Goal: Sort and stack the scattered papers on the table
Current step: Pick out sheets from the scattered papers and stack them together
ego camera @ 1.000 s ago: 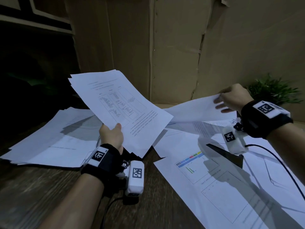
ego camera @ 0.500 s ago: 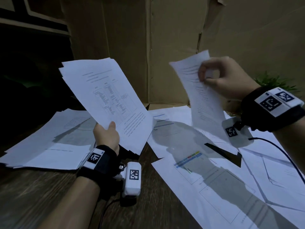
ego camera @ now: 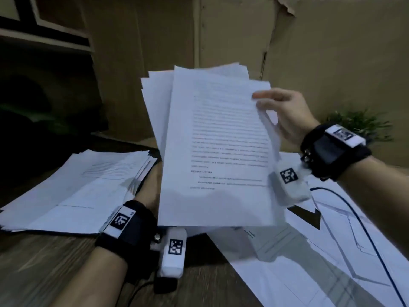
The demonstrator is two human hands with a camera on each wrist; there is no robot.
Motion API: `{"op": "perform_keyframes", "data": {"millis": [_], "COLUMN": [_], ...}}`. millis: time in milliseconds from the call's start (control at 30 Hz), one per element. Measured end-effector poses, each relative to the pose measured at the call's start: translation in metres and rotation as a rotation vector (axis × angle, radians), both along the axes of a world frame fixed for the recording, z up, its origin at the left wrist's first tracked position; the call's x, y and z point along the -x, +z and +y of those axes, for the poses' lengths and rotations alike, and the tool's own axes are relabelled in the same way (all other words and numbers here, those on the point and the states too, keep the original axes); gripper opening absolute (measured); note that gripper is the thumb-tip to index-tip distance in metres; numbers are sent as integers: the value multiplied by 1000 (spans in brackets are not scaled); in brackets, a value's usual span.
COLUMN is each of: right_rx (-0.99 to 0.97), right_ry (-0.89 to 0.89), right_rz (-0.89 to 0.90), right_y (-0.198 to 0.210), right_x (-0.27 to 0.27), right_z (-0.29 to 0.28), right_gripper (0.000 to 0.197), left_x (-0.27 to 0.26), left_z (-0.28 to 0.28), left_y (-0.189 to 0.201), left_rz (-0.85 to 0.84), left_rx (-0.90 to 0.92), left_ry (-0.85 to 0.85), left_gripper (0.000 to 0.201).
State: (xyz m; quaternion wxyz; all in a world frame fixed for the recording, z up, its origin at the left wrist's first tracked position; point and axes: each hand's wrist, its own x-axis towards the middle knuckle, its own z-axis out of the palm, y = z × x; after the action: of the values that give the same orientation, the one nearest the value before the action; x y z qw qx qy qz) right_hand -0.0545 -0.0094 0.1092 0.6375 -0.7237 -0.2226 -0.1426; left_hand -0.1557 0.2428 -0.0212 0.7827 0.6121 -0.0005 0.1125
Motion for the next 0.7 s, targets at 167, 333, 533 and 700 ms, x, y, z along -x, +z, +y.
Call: {"op": "perform_keyframes", "data": {"millis": [167,333,533,700], "right_rx": [56,-20,-3,-4], "right_ry": [-60,-136,-318,-250], "right_rz": [50,-13,-104,-117], "right_y": [-45,-65,-68,-66], "right_x": [-2,-6,-8,-6], "right_z": [-3,-3,4,4], "right_gripper": [20,17,16,17], "left_x": [3,-4,-7,-11], "left_z": [-8,-11,-10,-7], "left_y": [3,-4,-6,-15], "left_rz": [-43,43,39,-20], "left_rx": [-136,11,-30,-129], "left_ry": [-211,-197,-298,-154], "left_gripper": [15,31,49,40]}}
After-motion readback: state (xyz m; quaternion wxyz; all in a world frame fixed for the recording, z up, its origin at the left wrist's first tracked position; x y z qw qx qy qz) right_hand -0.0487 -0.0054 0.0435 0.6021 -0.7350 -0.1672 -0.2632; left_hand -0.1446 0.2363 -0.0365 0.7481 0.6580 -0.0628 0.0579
